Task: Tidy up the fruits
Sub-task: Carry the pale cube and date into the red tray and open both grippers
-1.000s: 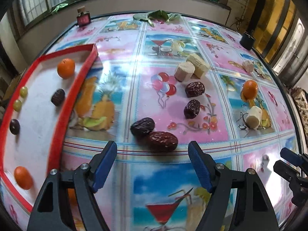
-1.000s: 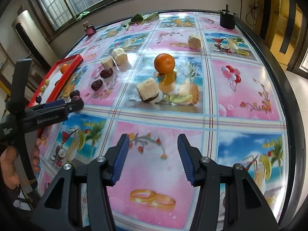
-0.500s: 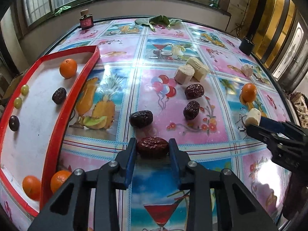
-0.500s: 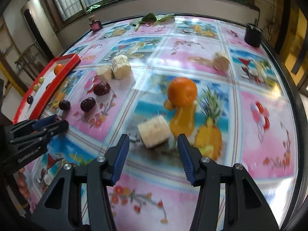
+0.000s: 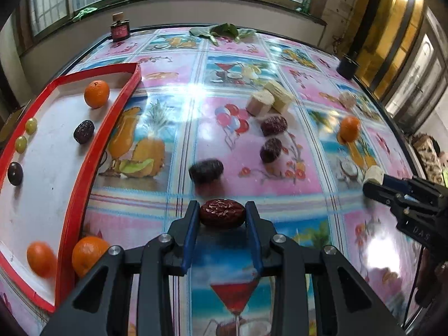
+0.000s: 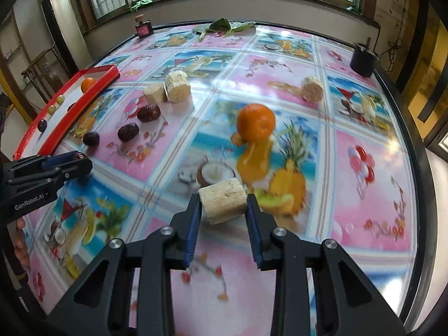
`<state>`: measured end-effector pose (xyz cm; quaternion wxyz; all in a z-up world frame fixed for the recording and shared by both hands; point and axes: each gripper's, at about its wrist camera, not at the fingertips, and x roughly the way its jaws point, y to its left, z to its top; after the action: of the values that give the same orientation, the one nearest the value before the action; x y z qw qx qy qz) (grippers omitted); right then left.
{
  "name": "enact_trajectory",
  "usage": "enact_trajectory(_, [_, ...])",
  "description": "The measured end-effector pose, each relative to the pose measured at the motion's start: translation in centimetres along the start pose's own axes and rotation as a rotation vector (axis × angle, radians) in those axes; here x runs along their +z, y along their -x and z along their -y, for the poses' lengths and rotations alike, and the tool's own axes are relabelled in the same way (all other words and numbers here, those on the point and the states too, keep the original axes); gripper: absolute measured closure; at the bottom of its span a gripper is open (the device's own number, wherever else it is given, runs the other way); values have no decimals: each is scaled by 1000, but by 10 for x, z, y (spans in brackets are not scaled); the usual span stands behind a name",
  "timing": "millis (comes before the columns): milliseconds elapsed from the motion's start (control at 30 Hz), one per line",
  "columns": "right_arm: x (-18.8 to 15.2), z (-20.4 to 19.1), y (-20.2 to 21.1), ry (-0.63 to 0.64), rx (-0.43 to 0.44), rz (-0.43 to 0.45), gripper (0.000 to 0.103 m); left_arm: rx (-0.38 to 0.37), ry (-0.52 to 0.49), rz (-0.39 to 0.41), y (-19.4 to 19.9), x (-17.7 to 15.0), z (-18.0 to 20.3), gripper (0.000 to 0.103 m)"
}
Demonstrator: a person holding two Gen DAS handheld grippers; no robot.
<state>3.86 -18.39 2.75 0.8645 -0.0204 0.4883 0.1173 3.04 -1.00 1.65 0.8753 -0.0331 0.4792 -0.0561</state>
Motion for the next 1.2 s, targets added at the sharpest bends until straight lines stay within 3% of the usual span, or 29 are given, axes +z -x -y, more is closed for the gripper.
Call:
enact_trajectory(200, [-20,4,16,-37,-14,-4,70,13,-97,-3,10,-19,14,71])
enact_trajectory(700, [-55,-22,46,-74,-47,-8,70,-55,-178,-22,30,-47,24,71])
enact_trajectory(933, [-49,-52,38,-50,-29,-25,70,-72,-173,-7,39,-42,13,71])
enact_trajectory(1200, [-19,-104,28,31,18,-8,70,-65,-137,38,55,-28,-16,71])
